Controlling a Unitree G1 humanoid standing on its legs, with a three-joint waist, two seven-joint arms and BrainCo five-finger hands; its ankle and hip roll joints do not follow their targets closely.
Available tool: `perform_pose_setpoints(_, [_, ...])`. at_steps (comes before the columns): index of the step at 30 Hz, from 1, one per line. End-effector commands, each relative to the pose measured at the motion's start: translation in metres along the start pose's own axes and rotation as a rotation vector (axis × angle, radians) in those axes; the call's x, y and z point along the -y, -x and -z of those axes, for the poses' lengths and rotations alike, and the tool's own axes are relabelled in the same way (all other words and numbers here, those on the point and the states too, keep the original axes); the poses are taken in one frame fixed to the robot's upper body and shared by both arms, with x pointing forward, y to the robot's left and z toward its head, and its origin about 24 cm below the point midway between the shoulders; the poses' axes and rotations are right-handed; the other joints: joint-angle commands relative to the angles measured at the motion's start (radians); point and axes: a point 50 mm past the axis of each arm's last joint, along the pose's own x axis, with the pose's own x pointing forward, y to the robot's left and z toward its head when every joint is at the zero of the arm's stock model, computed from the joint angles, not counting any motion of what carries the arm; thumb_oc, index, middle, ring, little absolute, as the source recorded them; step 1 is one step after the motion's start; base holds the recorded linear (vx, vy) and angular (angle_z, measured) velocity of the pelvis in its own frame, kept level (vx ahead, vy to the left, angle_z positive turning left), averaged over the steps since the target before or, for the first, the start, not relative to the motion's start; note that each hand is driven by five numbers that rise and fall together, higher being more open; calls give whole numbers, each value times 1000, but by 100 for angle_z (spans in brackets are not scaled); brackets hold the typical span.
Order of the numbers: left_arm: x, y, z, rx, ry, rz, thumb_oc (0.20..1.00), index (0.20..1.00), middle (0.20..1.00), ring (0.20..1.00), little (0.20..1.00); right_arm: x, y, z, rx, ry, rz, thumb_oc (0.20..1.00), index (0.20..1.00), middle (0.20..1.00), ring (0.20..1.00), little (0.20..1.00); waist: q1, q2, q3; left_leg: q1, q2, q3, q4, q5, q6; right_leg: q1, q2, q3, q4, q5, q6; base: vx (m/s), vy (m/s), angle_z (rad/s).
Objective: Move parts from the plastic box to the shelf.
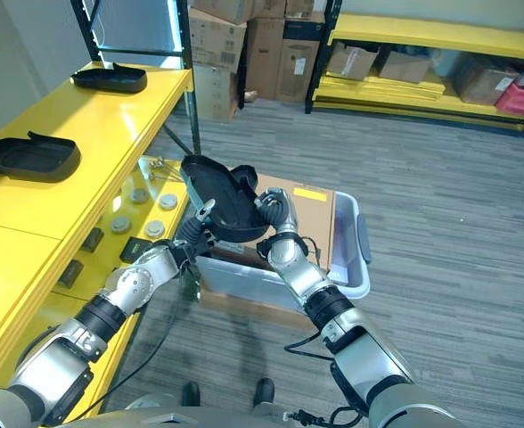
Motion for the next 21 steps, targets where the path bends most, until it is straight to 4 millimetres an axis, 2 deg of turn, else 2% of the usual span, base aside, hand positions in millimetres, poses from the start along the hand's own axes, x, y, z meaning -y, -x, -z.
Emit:
perform_pose_setpoints(1, [18, -17, -6, 33, -103, 16, 1000, 1000, 1000, 1000, 1000, 0, -15, -39, 159, -2, 6, 200, 200, 200, 200, 200, 34, 27, -63, -3, 37, -68, -33, -50, -42, 71, -29, -4, 4, -130, 106, 0, 0, 0])
perform_pose_setpoints(3, [17, -17, -8, 46, -134, 31, 1000, 1000, 1000, 1000, 1000, 0, -14, -38, 155, -5, 3, 200, 200, 200, 200, 200, 33, 27, -64, -2, 37, -67, -32, -51, -42, 72, -29, -4, 5, -131, 106, 0, 0, 0])
perform_pose_setpoints(4, [20, -16, -10, 59, -146, 59, 542, 542, 542, 542, 542, 0, -14, -38, 153, -8, -1, 200, 200, 200, 200, 200, 33, 28, -65, -1, 36, -68, -33, -52, -42, 72, -29, -4, 6, -132, 106, 0, 0, 0])
perform_pose_setpoints(5, [20, -16, -10, 59, -146, 59, 442, 442, 442, 442, 442, 0, -14, -38, 153, -8, -1, 200, 200, 200, 200, 200, 33, 28, -65, -1, 36, -68, -33, -52, -42, 72, -29, -4, 6, -132, 106, 0, 0, 0])
perform_pose_setpoints(6, [22, -16, -11, 66, -158, 72, 200, 200, 200, 200, 200, -1, -14, -38, 153, -11, -5, 200, 200, 200, 200, 200, 32, 28, -65, 1, 36, -68, -34, -52, -42, 72, -29, -3, 7, -133, 106, 0, 0, 0])
perform_pose_setpoints(13, [48, -15, -14, 78, -198, 161, 200, 200, 200, 200, 200, -10, -11, -41, 143, -43, -20, 200, 200, 200, 200, 200, 26, 32, -70, 9, 35, -69, -40, -54, -40, 74, -28, -1, 12, -137, 105, 0, 0, 0])
perform_pose_setpoints(17, [54, -15, -14, 87, -179, 182, 200, 200, 200, 200, 200, -13, -11, -42, 135, -61, -21, 200, 200, 200, 200, 200, 25, 33, -72, 11, 34, -69, -43, -54, -40, 75, -28, -1, 11, -137, 104, 0, 0, 0])
perform_pose_setpoints(21, [64, -14, -23, 155, -209, 203, 200, 200, 200, 200, 200, -19, -10, -46, 121, -95, -19, 200, 200, 200, 200, 200, 28, 33, -73, 15, 34, -69, -45, -54, -40, 79, -27, -5, 10, -139, 101, 1, -1, -1])
